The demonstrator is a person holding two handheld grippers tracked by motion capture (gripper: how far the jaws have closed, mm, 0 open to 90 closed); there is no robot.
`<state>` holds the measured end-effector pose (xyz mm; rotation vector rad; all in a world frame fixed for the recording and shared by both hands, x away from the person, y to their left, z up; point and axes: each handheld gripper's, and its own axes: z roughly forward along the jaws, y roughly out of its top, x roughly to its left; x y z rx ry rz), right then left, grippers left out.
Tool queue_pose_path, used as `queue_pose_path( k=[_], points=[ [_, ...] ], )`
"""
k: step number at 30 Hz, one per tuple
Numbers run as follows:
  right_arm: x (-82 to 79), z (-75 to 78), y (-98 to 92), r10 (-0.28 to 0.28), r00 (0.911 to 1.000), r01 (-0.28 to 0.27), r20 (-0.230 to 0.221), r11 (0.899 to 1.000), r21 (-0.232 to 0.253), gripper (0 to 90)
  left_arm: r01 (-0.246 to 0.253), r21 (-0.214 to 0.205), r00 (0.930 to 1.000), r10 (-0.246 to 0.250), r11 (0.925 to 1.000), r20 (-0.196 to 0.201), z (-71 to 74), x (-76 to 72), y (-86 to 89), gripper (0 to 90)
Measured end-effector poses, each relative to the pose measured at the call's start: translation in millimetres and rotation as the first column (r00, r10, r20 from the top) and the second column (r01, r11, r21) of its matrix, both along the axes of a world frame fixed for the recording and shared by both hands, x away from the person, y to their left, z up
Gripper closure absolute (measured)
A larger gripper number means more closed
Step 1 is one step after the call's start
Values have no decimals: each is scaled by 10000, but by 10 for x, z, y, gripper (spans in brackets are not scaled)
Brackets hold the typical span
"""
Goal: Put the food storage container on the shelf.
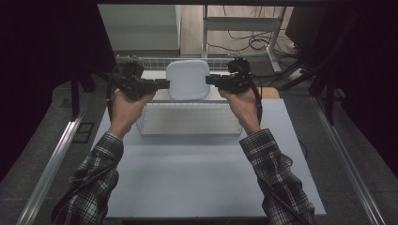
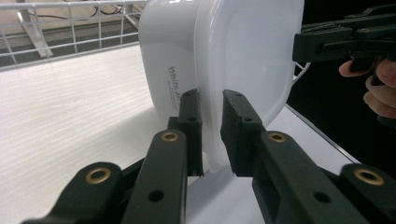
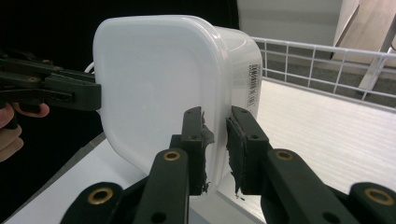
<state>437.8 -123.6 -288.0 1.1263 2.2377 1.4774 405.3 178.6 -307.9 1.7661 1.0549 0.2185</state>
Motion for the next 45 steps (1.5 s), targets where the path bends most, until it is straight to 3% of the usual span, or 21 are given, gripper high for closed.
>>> queue_pose_path(
  k=[19,29,33,38,45],
  points=[
    [103,-37,34,-186,9993,192,-333,9997,154,671,-90,-344,9999,86,9994,-101,-7,121,-58,614],
    [180,-51,58,-269,9989,269,-371,9996,-5,609,-249,22,9994,249,9997,-259,-26,188,-104,634],
    [201,-56,73,-276,9991,271,-307,9995,-160,578,-216,-98,9993,213,9997,-302,-38,209,-96,628],
    [210,-69,126,-373,9993,371,-2,9964,-761,529,-252,-102,9990,248,9996,-377,-45,240,-91,578],
    [224,-82,147,-439,9990,444,86,9961,-761,516,-779,223,9967,784,9967,-228,-27,316,-96,490]
  ],
)
